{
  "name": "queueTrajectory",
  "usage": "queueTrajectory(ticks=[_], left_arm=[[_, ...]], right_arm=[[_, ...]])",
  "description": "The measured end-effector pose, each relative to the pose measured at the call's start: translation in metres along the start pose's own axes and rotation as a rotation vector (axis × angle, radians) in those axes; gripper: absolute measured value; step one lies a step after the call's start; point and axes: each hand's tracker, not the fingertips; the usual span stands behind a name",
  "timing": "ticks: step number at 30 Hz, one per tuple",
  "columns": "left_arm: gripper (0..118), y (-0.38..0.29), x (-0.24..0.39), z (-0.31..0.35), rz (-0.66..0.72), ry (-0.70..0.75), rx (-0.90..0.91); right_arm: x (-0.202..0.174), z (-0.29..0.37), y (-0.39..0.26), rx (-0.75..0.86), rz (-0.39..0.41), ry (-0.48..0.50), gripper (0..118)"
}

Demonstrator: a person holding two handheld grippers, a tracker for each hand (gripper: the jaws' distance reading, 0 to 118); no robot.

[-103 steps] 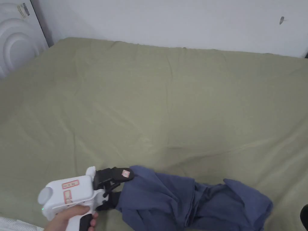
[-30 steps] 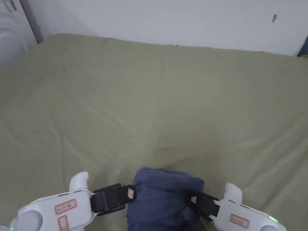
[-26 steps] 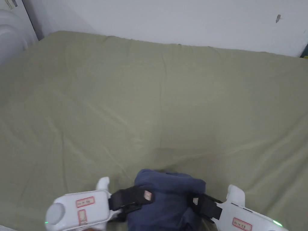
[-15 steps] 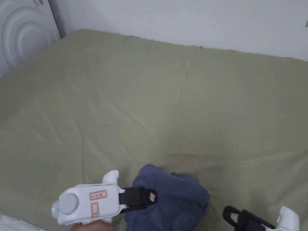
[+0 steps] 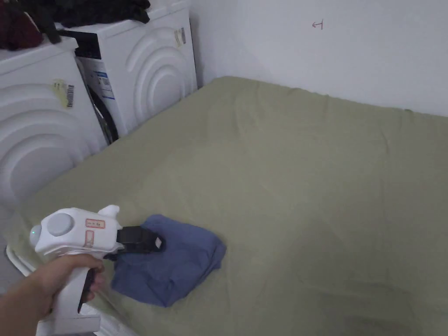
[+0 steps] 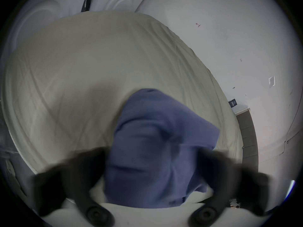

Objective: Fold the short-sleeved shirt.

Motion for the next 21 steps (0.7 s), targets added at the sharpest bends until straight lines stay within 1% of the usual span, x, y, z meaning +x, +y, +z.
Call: queueTrajectory(ticks=[1, 2, 3, 4, 5, 6, 7, 8, 9, 10, 11, 12, 13, 14, 15, 16, 17, 19, 20, 21], left_arm=[[118, 0.003, -0.009, -0.002, -0.010, 0.004, 0.000], [114, -0.001, -0.011, 0.019, -0.054, -0.019, 0.113], [116, -0.007, -0.017, 0.035, -0.043, 0.041, 0.070], [117, -0.012, -0.017, 0.052, -0.051, 0.085, 0.121], [117, -0.014, -0.008, 0.044, -0.033, 0.112, 0.159], [117, -0.021, -0.003, 0.057, -0.042, 0.122, 0.204], [114, -0.030, 0.008, 0.068, -0.051, 0.173, 0.251], [106, -0.042, 0.026, 0.079, -0.070, 0.221, 0.300], [91, -0.047, 0.038, 0.088, -0.116, 0.240, 0.332], [55, -0.061, 0.065, 0.096, -0.171, 0.231, 0.357], [26, -0.076, 0.091, 0.101, -0.210, 0.221, 0.387], [17, -0.095, 0.125, 0.108, -0.284, 0.168, 0.450], [16, -0.124, 0.178, 0.119, -0.361, 0.115, 0.565], [16, -0.142, 0.210, 0.124, -0.410, 0.101, 0.628], [14, -0.162, 0.250, 0.129, -0.443, 0.099, 0.656], [13, -0.184, 0.290, 0.136, -0.462, 0.026, 0.700], [13, -0.181, 0.290, 0.140, -0.505, -0.031, 0.749], [13, -0.209, 0.344, 0.160, -0.600, -0.099, 0.842], [13, -0.219, 0.363, 0.167, -0.711, -0.088, 0.868], [13, -0.255, 0.407, 0.167, -0.736, -0.088, 0.923]], right_arm=[[-0.002, 0.000, 0.000, -0.003, -0.003, -0.002, 1], [-0.005, 0.002, 0.001, -0.009, -0.001, -0.006, 1], [-0.008, 0.004, 0.002, -0.013, 0.007, -0.006, 1], [-0.010, 0.008, 0.002, -0.010, 0.018, -0.003, 1], [-0.012, 0.011, 0.003, -0.003, 0.026, 0.005, 1], [-0.014, 0.016, 0.005, 0.000, 0.032, 0.010, 1], [-0.017, 0.020, 0.007, 0.006, 0.044, 0.008, 1], [-0.022, 0.026, 0.009, 0.018, 0.070, -0.001, 1], [-0.028, 0.033, 0.013, 0.033, 0.109, -0.019, 1], [-0.034, 0.045, 0.018, 0.048, 0.160, -0.046, 1], [-0.041, 0.055, 0.023, 0.073, 0.211, -0.062, 1], [-0.051, 0.071, 0.029, 0.118, 0.286, -0.088, 1], [-0.064, 0.090, 0.037, 0.179, 0.372, -0.159, 1], [-0.073, 0.105, 0.042, 0.231, 0.432, -0.215, 1], [-0.085, 0.125, 0.049, 0.289, 0.500, -0.267, 1], [-0.097, 0.145, 0.056, 0.341, 0.552, -0.306, 1], [-0.107, 0.161, 0.063, 0.379, 0.589, -0.339, 1], [-0.129, 0.195, 0.074, 0.467, 0.635, -0.381, 1], [-0.137, 0.206, 0.078, 0.487, 0.647, -0.381, 1], [-0.144, 0.216, 0.081, 0.521, 0.664, -0.374, 1]])
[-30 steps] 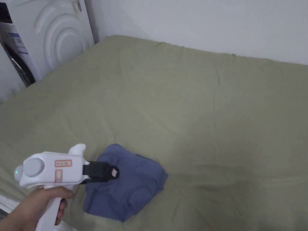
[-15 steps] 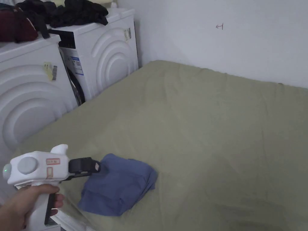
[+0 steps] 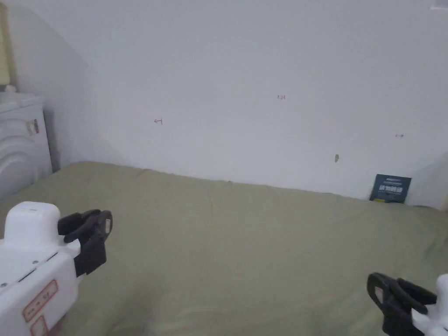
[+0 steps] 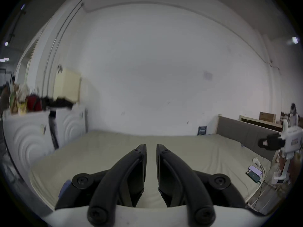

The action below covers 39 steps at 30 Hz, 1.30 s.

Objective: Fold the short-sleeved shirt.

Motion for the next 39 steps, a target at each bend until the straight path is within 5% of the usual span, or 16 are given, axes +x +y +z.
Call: queueTrajectory(ticks=[5, 9, 26, 33, 34, 36, 39], left_arm=[[13, 0.023, 0.077, 0.028, -0.083, -0.008, 0.057], [13, 0.018, 0.103, 0.050, -0.102, 0.028, 0.088], [13, 0.023, 0.115, 0.048, -0.043, -0.026, 0.085], [75, 0.022, 0.113, 0.042, -0.010, -0.041, 0.065], [94, 0.022, 0.115, 0.042, -0.013, -0.036, 0.061], [104, 0.020, 0.115, 0.043, -0.016, -0.034, 0.077], [118, 0.021, 0.116, 0.041, -0.010, -0.030, 0.071]], right_arm=[[-0.006, 0.025, 0.024, 0.123, 0.109, -0.113, 1], [-0.002, 0.043, 0.014, 0.172, 0.044, -0.213, 1], [0.000, 0.042, 0.006, 0.161, 0.013, -0.173, 2], [-0.001, 0.042, 0.008, 0.135, 0.023, -0.188, 51], [-0.001, 0.041, 0.008, 0.129, 0.023, -0.188, 78], [-0.001, 0.041, 0.006, 0.136, 0.028, -0.190, 110], [-0.005, 0.044, 0.006, 0.185, 0.039, -0.200, 118]])
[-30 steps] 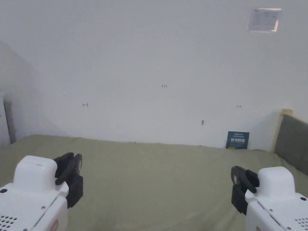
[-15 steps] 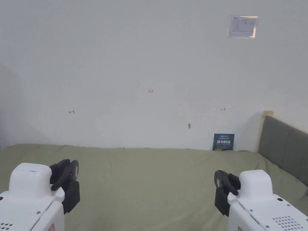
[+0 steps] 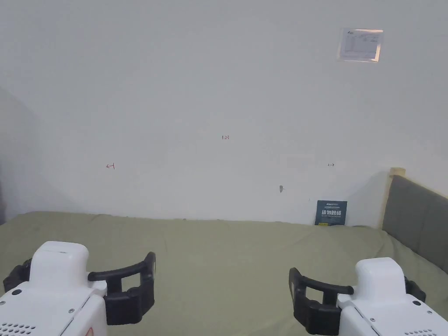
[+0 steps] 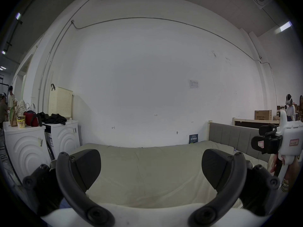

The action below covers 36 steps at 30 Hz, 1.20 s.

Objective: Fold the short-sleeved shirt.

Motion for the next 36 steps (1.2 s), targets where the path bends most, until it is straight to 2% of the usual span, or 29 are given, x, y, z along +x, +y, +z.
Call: queueTrajectory(ticks=[4, 9, 12, 15, 18, 23, 28, 32, 33, 34, 36], left_arm=[[118, 0.000, -0.001, -0.002, 0.007, 0.004, -0.002], [118, 0.000, -0.003, 0.000, 0.016, 0.014, 0.001], [118, 0.000, -0.003, -0.001, 0.018, 0.017, -0.005], [118, 0.000, -0.003, -0.002, 0.022, 0.015, -0.007], [118, -0.001, -0.002, -0.002, 0.024, 0.016, -0.009], [118, -0.002, -0.001, -0.003, 0.023, 0.014, -0.012], [118, -0.001, -0.001, -0.003, 0.018, 0.015, -0.009], [118, -0.002, -0.003, -0.005, 0.022, 0.017, -0.016], [118, -0.002, -0.003, -0.005, 0.023, 0.017, -0.019], [118, -0.003, -0.003, -0.005, 0.023, 0.018, -0.020], [118, -0.004, -0.002, -0.006, 0.021, 0.019, -0.023]], right_arm=[[-0.006, -0.003, 0.004, -0.020, 0.018, -0.108, 118], [0.001, 0.002, 0.009, -0.014, -0.063, -0.031, 118], [0.002, 0.007, 0.012, 0.009, -0.100, -0.071, 118], [-0.001, 0.011, 0.020, 0.004, -0.078, -0.103, 118], [-0.002, 0.012, 0.022, 0.000, -0.064, -0.095, 118], [0.004, 0.013, 0.021, 0.005, -0.141, -0.003, 118], [0.005, 0.012, 0.024, 0.011, -0.163, -0.001, 118], [0.004, 0.009, 0.023, 0.010, -0.152, -0.032, 118], [0.005, 0.006, 0.022, -0.001, -0.172, -0.100, 118], [0.004, 0.002, 0.021, -0.008, -0.168, -0.128, 118], [0.004, 0.000, 0.016, 0.022, -0.116, -0.143, 118]])
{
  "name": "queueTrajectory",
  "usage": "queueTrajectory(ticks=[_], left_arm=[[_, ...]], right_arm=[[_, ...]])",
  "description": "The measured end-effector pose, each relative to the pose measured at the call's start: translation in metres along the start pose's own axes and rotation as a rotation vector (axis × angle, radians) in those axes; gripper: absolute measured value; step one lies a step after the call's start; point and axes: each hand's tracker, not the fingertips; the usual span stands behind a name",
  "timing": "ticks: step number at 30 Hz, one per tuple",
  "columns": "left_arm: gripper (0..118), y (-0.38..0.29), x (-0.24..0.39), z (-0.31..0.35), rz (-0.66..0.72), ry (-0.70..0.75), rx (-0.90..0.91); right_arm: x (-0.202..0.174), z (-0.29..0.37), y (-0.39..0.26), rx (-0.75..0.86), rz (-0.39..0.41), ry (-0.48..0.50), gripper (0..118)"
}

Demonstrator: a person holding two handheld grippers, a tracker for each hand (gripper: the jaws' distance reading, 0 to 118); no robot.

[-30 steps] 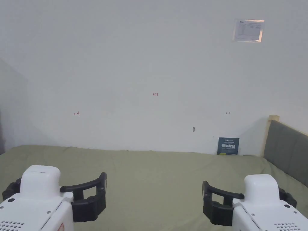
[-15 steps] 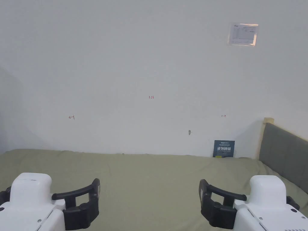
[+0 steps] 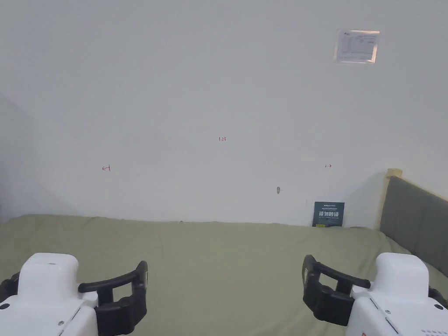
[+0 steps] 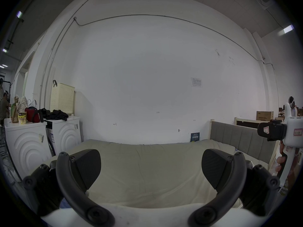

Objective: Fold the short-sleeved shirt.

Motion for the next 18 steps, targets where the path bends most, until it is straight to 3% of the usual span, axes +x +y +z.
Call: queueTrajectory(ticks=[3, 4, 7, 11, 14, 18], left_arm=[[118, -0.002, 0.000, -0.001, -0.004, 0.001, -0.002], [118, -0.002, -0.001, -0.001, -0.004, 0.003, -0.002], [118, -0.003, -0.002, -0.003, 0.005, 0.004, -0.003], [118, -0.003, -0.002, -0.006, 0.007, 0.009, -0.004], [118, -0.002, -0.001, -0.006, 0.003, 0.004, -0.002], [118, -0.002, -0.001, -0.005, -0.001, 0.002, -0.001]], right_arm=[[0.004, -0.004, 0.001, -0.075, -0.031, 0.053, 118], [0.006, -0.003, 0.002, -0.079, -0.011, 0.108, 118], [0.002, -0.004, 0.004, -0.100, 0.025, 0.131, 118], [-0.004, -0.006, 0.000, -0.053, 0.059, 0.066, 118], [0.006, -0.010, -0.002, -0.054, -0.003, 0.129, 118], [0.005, -0.010, -0.002, -0.028, 0.024, 0.096, 118]])
